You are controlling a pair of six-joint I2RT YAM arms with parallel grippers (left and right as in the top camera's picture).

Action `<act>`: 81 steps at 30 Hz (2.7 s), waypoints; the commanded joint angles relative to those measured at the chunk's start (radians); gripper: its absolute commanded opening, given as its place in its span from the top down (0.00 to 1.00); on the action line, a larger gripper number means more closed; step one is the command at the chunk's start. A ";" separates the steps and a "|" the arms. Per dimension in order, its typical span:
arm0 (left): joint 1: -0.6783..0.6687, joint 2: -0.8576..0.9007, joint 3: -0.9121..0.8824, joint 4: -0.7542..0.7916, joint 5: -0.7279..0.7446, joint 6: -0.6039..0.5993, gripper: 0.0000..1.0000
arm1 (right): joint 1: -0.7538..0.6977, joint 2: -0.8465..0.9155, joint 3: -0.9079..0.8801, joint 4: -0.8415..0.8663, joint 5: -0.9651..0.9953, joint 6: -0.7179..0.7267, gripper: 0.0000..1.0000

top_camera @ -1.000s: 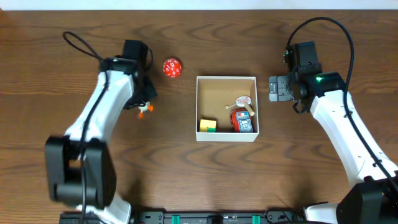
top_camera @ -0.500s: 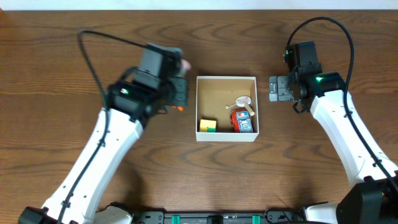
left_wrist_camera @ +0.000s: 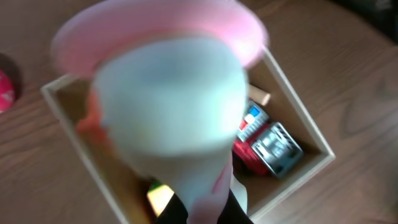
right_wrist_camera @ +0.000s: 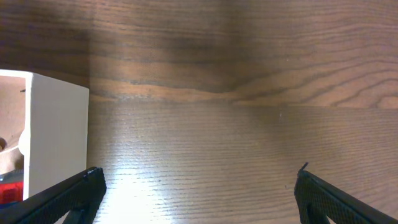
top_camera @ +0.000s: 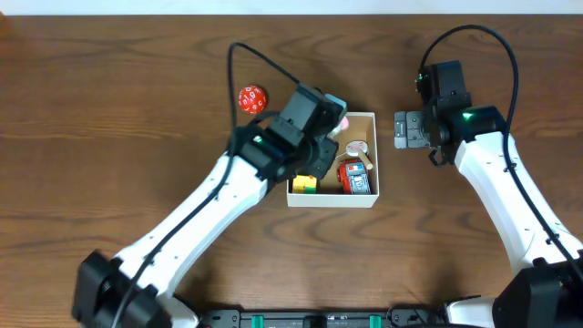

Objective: Pack container
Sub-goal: 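Carry the duck right and release it into the box, then move the left gripper up over the red lettered ball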

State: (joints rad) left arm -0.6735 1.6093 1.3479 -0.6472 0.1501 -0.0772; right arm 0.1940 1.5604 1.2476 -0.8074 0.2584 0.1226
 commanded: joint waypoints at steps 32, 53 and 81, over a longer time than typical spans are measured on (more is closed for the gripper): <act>0.003 0.156 0.003 0.051 -0.196 -0.145 0.06 | -0.003 -0.008 0.005 0.000 0.003 0.011 0.01; 0.220 -0.001 0.006 0.071 -0.243 -0.257 0.05 | -0.003 -0.008 0.005 0.000 0.003 0.011 0.01; 0.399 0.393 0.005 0.556 -0.270 -0.027 0.02 | -0.003 -0.008 0.005 0.000 0.003 0.011 0.01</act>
State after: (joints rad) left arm -0.2813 1.9568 1.3479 -0.1066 -0.1574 -0.1390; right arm 0.1940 1.5604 1.2476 -0.8070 0.2584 0.1226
